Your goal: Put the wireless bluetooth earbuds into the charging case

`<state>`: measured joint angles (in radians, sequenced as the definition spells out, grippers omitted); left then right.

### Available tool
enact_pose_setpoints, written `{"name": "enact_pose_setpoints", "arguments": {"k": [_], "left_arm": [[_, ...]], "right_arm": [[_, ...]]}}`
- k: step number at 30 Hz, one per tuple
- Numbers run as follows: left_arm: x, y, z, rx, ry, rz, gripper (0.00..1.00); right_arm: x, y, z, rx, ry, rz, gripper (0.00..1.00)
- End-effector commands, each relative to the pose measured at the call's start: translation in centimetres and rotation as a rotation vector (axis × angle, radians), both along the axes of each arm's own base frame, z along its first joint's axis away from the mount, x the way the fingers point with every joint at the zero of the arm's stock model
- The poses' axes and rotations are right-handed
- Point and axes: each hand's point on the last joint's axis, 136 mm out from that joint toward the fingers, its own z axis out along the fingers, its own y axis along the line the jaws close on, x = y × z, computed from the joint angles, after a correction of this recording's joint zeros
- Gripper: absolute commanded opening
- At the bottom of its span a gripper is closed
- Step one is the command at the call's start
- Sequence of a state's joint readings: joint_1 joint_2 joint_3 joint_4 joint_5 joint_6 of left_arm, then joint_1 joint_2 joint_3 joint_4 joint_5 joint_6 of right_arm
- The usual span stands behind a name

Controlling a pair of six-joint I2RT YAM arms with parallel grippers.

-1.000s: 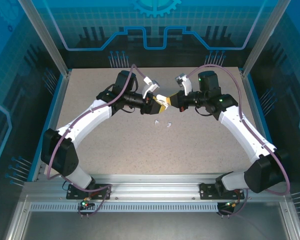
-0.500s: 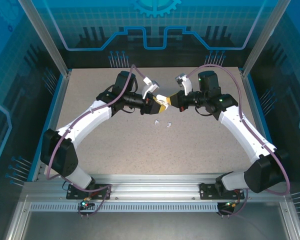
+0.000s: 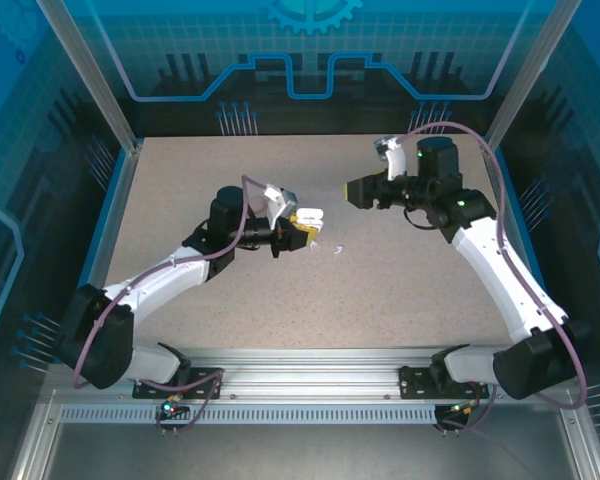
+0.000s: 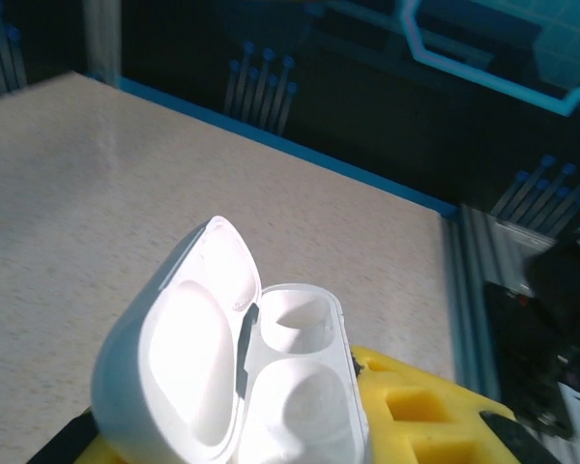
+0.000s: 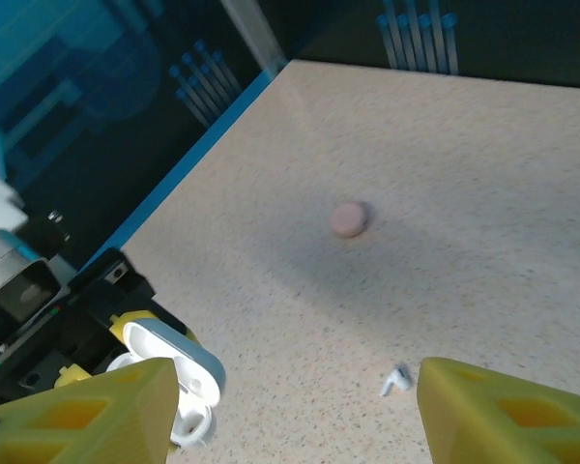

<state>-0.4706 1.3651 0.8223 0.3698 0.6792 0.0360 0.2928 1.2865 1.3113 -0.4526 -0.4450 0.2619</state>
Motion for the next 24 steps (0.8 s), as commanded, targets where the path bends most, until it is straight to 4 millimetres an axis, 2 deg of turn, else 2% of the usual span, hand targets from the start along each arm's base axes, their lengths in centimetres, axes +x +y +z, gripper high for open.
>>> {"name": "enact_pose_setpoints", "arguments": {"k": [1,6,13,20,24], "left_arm": [[1.2,1.5,5.7,-0.118,-0.273,0.139,0.00],[1.3,2.7,7.1,-0.149,-0.405,0.234,0.00],[1.6,3.3,8.6,-0.134,-0.558,0.339,0.00],[3.1,5.3,10.1,-0.151,-0.643,0.523,0.00],[4.1,6.5,10.9,-0.161,-0.647,0.619,0.00]], "right_arm": [[0.0,-2.2,0.6,0.012,0.047,-0.143,0.67],[0.5,-3.3,-4.0,-0.027,0.181,-0.259,0.67],[1.0,-2.9,-11.9,-0.166,0.353,-0.359,0.67],[1.8,-0.3,-16.6,-0.279,0.481,-0.391,0.67],[2.3,2.1,-18.6,-0.338,0.531,-0.382,0.66]]}}
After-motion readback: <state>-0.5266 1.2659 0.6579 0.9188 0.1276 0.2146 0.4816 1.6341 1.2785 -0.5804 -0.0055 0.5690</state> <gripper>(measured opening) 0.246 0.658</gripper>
